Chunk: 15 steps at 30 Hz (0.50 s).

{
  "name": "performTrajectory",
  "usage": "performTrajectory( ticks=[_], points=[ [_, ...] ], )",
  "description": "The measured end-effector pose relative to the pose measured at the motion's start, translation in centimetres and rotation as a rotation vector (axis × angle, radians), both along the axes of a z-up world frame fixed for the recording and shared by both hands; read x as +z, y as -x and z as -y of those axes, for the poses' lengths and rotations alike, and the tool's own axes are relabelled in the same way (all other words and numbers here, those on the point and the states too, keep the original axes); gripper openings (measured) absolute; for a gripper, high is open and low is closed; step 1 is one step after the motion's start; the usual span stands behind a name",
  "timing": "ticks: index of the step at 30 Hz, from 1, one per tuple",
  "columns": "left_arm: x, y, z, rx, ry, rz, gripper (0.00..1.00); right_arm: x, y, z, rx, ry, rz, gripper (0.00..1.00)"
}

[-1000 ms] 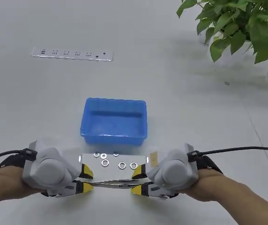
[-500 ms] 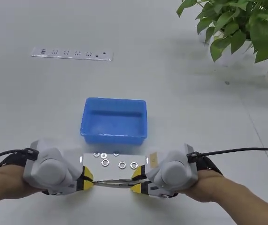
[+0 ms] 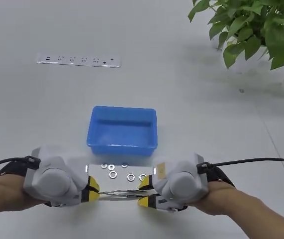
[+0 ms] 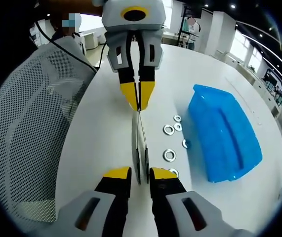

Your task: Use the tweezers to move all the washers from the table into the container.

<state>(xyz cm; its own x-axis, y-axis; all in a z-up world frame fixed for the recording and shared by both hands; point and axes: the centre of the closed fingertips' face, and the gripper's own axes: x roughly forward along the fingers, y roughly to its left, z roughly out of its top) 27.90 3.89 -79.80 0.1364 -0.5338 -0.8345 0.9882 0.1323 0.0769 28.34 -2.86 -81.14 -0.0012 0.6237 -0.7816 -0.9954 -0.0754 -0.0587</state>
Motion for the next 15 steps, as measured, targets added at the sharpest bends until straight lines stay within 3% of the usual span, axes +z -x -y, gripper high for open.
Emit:
performTrajectory(
  ticks=[15],
  points=[
    [2.0, -0.1, 0.5, -0.017, 0.004, 0.022, 0.05, -0.1, 0.1, -1.6, 0.018, -0.015, 0.004, 0.17]
  ],
)
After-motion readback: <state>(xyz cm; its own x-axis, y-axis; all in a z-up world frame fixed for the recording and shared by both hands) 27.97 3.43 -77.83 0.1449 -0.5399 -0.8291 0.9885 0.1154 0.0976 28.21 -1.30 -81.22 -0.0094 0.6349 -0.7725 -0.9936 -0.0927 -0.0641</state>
